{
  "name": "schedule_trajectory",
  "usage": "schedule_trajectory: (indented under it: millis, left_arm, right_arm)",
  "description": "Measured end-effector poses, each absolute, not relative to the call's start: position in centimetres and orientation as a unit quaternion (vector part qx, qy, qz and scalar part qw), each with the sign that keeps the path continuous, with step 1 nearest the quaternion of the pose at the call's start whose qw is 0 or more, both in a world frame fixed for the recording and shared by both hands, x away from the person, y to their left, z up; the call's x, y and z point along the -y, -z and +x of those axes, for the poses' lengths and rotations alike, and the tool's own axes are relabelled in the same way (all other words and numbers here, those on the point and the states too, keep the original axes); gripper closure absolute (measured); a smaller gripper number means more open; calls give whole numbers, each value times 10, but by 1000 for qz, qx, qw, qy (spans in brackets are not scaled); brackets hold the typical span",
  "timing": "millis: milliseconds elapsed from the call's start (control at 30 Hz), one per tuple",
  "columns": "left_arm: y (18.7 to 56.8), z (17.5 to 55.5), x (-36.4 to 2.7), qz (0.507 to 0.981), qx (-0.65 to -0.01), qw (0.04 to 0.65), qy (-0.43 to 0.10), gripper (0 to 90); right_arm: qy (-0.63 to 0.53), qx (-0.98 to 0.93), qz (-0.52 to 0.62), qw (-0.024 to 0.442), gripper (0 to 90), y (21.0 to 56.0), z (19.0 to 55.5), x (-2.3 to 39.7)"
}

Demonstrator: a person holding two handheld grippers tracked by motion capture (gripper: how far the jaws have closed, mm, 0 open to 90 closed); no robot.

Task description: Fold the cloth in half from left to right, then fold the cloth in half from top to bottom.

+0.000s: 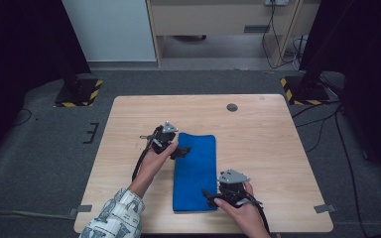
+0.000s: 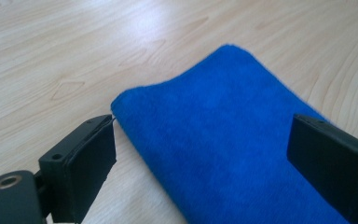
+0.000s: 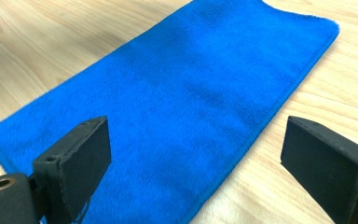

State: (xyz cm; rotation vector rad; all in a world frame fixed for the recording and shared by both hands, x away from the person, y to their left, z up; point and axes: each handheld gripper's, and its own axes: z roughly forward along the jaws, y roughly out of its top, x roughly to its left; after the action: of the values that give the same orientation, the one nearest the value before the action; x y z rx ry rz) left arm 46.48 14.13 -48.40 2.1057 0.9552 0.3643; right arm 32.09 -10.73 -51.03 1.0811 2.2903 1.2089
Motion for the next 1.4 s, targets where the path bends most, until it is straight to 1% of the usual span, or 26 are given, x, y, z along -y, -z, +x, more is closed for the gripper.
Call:
schedule_trajectory:
  millis: [200, 400, 500, 633, 733, 800, 867, 900, 967, 1033, 1100, 1167, 1400]
  left_arm:
    - [479, 458, -148, 829, -365, 393, -157, 75]
    - [471, 457, -148, 830, -356, 392, -175, 84]
    - [470, 465, -150, 825, -361, 396, -181, 84]
    - [473, 478, -152, 814, -376, 406, -177, 98]
    - [474, 489, -149, 825, -374, 392, -161, 108]
    - [476, 494, -148, 824, -376, 390, -167, 116]
    - [480, 497, -145, 830, -369, 384, -167, 118]
    - [482, 498, -144, 830, -369, 382, -169, 118]
    - [486, 499, -143, 829, -370, 385, -168, 118]
    - [489, 501, -143, 827, -378, 383, -160, 122]
    - [490, 504, -145, 830, -380, 379, -152, 163]
    - [490, 506, -146, 826, -386, 382, -151, 166]
    - [490, 510, -147, 815, -409, 385, -143, 202]
  right_arm:
    - [-419, -808, 375, 178, 100, 501, 341, 107]
    - [-410, -807, 386, 176, 120, 491, 372, 114]
    - [-415, -804, 387, 177, 153, 484, 393, 117]
    - [-410, -805, 392, 173, 226, 482, 425, 117]
    - [-403, -811, 392, 162, 254, 483, 447, 113]
    - [-390, -818, 386, 172, 288, 485, 461, 111]
    - [-393, -813, 396, 166, 325, 487, 475, 111]
    - [-390, -812, 399, 170, 354, 488, 481, 111]
    - [-384, -809, 409, 175, 378, 491, 492, 112]
    - [-380, -807, 418, 172, 385, 495, 500, 113]
    - [-379, -809, 416, 168, 382, 497, 507, 114]
    - [-381, -808, 418, 163, 390, 497, 512, 114]
    - [-383, -811, 416, 150, 528, 494, 528, 114]
